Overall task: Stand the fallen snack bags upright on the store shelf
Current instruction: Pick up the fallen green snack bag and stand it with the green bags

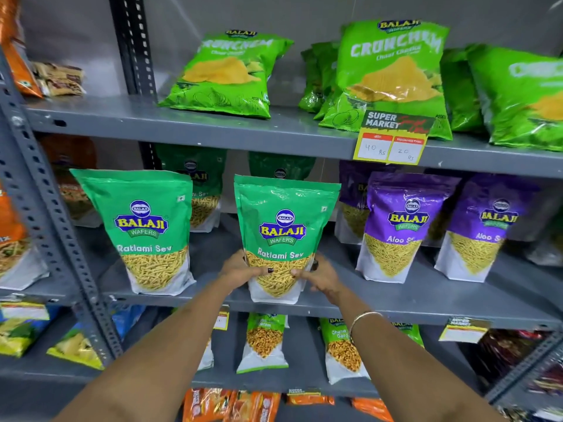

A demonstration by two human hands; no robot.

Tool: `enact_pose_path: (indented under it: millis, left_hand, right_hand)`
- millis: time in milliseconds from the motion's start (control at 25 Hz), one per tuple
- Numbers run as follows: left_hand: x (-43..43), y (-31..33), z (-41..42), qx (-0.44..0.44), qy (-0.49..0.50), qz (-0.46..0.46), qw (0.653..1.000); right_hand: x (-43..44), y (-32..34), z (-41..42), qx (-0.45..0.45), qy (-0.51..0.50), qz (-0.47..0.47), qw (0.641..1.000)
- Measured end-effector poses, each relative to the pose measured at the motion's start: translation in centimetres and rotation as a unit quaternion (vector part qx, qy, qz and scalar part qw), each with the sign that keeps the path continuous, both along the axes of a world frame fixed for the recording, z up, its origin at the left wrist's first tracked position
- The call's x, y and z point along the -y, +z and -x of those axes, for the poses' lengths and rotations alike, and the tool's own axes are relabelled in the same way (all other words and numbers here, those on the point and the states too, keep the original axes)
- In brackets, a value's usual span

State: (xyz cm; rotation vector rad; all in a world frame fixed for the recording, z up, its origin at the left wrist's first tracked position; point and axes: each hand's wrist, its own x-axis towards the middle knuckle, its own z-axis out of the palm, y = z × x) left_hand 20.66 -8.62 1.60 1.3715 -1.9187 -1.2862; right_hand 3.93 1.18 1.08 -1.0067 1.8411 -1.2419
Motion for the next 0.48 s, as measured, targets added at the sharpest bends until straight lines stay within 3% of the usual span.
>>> enact_pose_path:
  millis: [280, 360, 480]
  left_hand:
    - [0.7, -0.1, -0.4, 0.025, -0.038, -0.039, 0.998]
    - [0.7, 0.6, -0.9, 0.127, -0.073, -0.095, 0.985]
    - [0.5, 1.9, -0.6, 0.356, -0.138, -0.176, 0.907]
  right_hand:
    - [0.0, -0.2, 0.2, 0.013, 0.010, -0.023, 1.000]
    - [0.0, -0.5, 1.1, 0.008, 0.019, -0.046, 0.999]
    - [-0.8, -1.0, 4.6, -0.037, -0.026, -0.102, 0.994]
